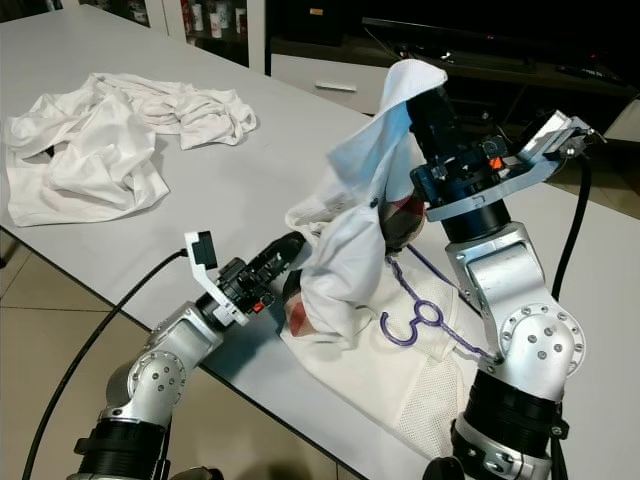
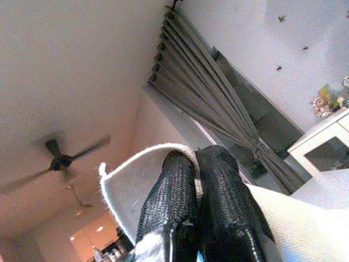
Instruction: Hang hanger
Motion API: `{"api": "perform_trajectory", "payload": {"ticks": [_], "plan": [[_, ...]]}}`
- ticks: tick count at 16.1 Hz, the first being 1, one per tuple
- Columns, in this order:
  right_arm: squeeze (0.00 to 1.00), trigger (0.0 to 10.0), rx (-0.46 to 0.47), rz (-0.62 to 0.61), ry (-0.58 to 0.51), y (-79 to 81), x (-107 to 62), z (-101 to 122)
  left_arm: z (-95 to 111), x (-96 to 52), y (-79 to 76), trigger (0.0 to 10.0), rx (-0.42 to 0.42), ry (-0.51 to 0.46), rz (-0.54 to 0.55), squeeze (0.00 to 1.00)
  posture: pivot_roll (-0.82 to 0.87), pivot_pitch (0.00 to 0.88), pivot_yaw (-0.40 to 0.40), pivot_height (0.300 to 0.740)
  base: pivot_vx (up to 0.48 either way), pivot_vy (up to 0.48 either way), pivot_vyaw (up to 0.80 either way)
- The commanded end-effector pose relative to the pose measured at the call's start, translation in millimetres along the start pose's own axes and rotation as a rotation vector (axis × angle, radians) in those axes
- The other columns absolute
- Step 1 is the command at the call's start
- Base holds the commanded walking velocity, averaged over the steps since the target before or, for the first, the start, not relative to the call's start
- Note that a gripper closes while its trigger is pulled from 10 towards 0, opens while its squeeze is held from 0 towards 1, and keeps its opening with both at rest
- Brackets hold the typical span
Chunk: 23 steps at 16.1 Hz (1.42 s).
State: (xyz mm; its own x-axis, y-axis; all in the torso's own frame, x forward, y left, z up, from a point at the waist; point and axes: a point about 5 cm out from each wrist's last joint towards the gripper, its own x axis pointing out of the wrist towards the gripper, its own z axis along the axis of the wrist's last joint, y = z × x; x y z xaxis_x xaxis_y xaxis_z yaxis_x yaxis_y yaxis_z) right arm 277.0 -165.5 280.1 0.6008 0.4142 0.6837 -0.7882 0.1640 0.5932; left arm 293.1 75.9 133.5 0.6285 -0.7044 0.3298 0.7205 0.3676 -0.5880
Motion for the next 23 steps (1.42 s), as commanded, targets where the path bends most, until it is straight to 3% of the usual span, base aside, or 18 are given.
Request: {"api": "perform_trajectory", "payload": {"ticks": [1, 4, 6, 7, 9, 10, 13, 14, 15, 16, 17, 19, 20, 23], "plan": [[0.0, 0.0, -0.01, 0.021, -0.018, 4.8, -1.3, 5.0, -0.3, 2.0, -3.1, 0.0, 0.015, -0.002, -0.002, 0.0, 0.05, 0.063, -0.071, 0.74, 0.0, 0.0, 0.0], [0.0, 0.0, -0.017, 0.033, -0.019, 3.4, -9.8, 7.6, 4.1, -1.5, 3.0, 0.0, 0.04, -0.031, 0.069, 0.0, 0.05, 0.066, -0.072, 0.74, 0.0, 0.0, 0.0], [0.0, 0.0, -0.016, 0.046, -0.026, 3.6, -14.3, 8.4, 6.1, -4.2, 13.3, 0.0, 0.065, -0.034, 0.18, 0.0, 0.05, 0.067, -0.071, 0.74, 0.0, 0.0, 0.0], [0.0, 0.0, -0.012, 0.05, -0.048, 2.2, -18.9, 10.8, 10.2, -10.4, 18.8, 10.0, 0.072, -0.046, 0.237, 0.0, 0.05, 0.069, -0.073, 0.74, 0.0, 0.0, 0.0], [0.0, 0.0, 0.0, 0.05, -0.069, -0.5, -24.4, 13.4, 16.4, -17.0, 15.3, 10.0, 0.049, -0.085, 0.23, 0.0, 0.05, 0.069, -0.074, 0.74, 0.0, 0.0, 0.0], [0.0, 0.0, 0.006, 0.057, -0.082, -2.2, -28.7, 13.6, 18.9, -20.2, 14.2, 10.0, 0.021, -0.113, 0.244, 1.0, 0.05, 0.069, -0.075, 0.74, 0.0, 0.0, 0.0], [0.0, 0.0, 0.062, 0.161, -0.141, 4.2, -35.0, 13.4, 15.0, -19.7, 8.5, 10.0, -0.149, -0.138, 0.199, 1.0, 0.06, 0.068, -0.078, 0.74, 0.0, 0.0, 0.0], [0.0, 0.0, 0.071, 0.193, -0.116, 6.6, -35.7, 8.2, 12.6, -17.5, -1.5, 10.0, -0.168, -0.1, 0.094, 1.0, 0.06, 0.067, -0.078, 0.74, 0.0, 0.0, 0.0], [0.0, 0.0, 0.076, 0.204, -0.104, 7.4, -36.1, 5.5, 11.4, -17.3, -6.9, 10.0, -0.151, -0.074, 0.042, 1.0, 0.06, 0.067, -0.078, 0.74, 0.0, 0.0, 0.0], [0.0, 0.0, 0.084, 0.22, -0.089, 7.7, -36.2, 1.1, 9.1, -19.2, -11.3, 10.0, -0.064, -0.009, -0.006, 1.0, 0.05, 0.067, -0.074, 0.74, 0.0, 0.0, 0.0], [0.0, 0.0, 0.085, 0.224, -0.087, 7.6, -36.2, 0.0, 8.3, -20.3, -11.1, 10.0, -0.03, 0.014, -0.007, 1.0, 0.05, 0.067, -0.073, 0.74, 0.0, 0.0, 0.0], [0.0, 0.0, 0.094, 0.232, -0.086, 6.1, -37.9, -2.4, 13.9, -23.3, -1.2, 10.0, 0.025, -0.008, 0.073, 1.0, 0.05, 0.068, -0.07, 0.74, 0.0, 0.0, 0.0], [0.0, 0.0, 0.102, 0.19, -0.095, -4.7, -41.7, -7.8, 19.8, -26.0, 11.6, 10.0, 0.063, -0.033, 0.19, 1.0, 0.05, 0.068, -0.069, 0.74, 0.0, 0.0, 0.0], [0.0, 0.0, 0.123, 0.16, -0.117, -16.1, -43.2, -15.7, 18.2, -30.0, 23.9, 10.0, 0.083, -0.022, 0.302, 1.0, 0.06, 0.068, -0.067, 0.74, 0.0, 0.0, 0.0]]}}
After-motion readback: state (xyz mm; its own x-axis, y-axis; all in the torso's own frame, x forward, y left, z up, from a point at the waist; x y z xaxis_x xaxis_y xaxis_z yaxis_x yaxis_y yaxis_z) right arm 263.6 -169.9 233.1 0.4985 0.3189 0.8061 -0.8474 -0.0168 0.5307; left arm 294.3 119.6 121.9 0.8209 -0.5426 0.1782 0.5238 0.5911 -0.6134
